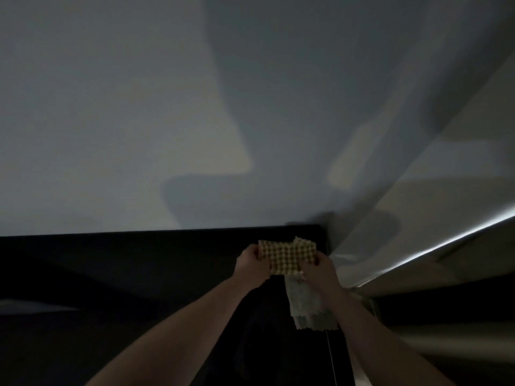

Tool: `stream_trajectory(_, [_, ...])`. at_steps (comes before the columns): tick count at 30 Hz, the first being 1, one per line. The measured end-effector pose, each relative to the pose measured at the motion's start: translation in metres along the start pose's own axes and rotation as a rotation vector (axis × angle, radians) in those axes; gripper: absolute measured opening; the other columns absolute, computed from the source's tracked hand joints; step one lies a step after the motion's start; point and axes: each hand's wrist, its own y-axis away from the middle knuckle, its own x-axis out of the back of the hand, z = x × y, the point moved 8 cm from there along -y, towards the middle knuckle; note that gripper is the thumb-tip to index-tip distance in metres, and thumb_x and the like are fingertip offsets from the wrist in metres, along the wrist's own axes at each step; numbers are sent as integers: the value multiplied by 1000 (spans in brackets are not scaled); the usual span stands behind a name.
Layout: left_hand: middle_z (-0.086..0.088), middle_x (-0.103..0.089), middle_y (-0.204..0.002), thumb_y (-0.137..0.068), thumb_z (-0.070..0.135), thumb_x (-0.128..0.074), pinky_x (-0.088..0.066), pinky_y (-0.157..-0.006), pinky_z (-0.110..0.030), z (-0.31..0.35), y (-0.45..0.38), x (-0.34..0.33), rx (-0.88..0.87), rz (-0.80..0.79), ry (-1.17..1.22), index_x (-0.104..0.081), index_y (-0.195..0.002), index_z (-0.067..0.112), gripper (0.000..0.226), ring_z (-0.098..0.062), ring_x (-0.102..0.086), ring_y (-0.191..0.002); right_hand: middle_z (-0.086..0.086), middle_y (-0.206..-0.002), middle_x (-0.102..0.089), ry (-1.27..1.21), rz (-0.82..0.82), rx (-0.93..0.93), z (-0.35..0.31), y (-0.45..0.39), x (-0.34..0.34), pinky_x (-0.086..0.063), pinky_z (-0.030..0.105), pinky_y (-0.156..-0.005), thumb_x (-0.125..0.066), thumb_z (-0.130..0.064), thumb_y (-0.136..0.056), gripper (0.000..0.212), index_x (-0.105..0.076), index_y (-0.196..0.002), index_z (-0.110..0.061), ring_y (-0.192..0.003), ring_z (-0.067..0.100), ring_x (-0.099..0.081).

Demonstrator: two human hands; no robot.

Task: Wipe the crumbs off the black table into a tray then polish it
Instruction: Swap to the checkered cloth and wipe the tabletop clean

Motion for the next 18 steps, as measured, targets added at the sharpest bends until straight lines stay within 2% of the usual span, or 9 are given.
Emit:
stream_trajectory(2, [-5, -58, -135, -90, 23, -57, -53, -93, -31, 22, -12, 1, -111, 26, -182, -43, -144, 22, 55, -28, -63, -116, 6, -129, -65, 83, 42, 101, -20, -15, 11, -51, 34, -99, -68, -15, -95, 43, -59, -138, -11, -111, 24, -63])
stream_trajectory(3, [-5, -49, -144, -90, 25, -57, -48, -97, -31, 28, -16, -2, -165, 23, -308, -30, -151, 21, 66, -30, -56, -126, 1, -131, -60, 142, 62, 168, -27, -20, 14, -45, 29, -102, -68, -11, -95, 50, -55, -142, -12, -116, 20, -58])
stream_trajectory(5, [-5, -27, -159, -88, 23, -58, -43, -109, -38, 29, -22, -15, -248, -48, -612, -17, -157, 24, 80, -32, -40, -139, -6, -138, -52, 291, 81, 288, -30, -27, 13, -37, 24, -109, -66, -7, -93, 60, -48, -149, -18, -128, 15, -50])
stream_trajectory(8, [1, -6, -166, -86, 20, -59, -36, -116, -48, 4, -25, -44, -268, -255, -931, -15, -158, 25, 84, -33, -21, -148, 5, -166, -31, 598, -25, 282, 0, -39, -2, -31, 35, -122, -61, -12, -94, 74, -30, -161, -18, -150, 29, -33])
stream_trajectory(11, [2, 7, -167, -86, 20, -58, -29, -120, -49, -17, -27, -60, -213, -373, -1033, -6, -159, 25, 90, -33, -7, -152, 6, -172, -15, 812, -135, 232, 25, -39, -18, -21, 36, -126, -51, -19, -101, 68, -24, -163, -17, -156, 30, -20])
stream_trajectory(15, [2, 12, -167, -89, 22, -56, -23, -123, -51, -28, -27, -68, -141, -454, -1089, -1, -159, 24, 89, -34, 1, -154, -2, -174, 1, 930, -268, 188, 47, -40, -30, -15, 51, -128, -45, -27, -102, 67, -19, -164, -23, -159, 32, -6])
stream_trajectory(18, [3, 10, -167, -88, 20, -56, -23, -123, -49, -22, -19, -64, -147, -434, -1061, -3, -159, 25, 88, -32, 0, -154, 1, -174, -5, 891, -195, 232, 45, -39, -26, -16, 51, -127, -48, -32, -102, 68, -21, -164, -22, -160, 33, -5])
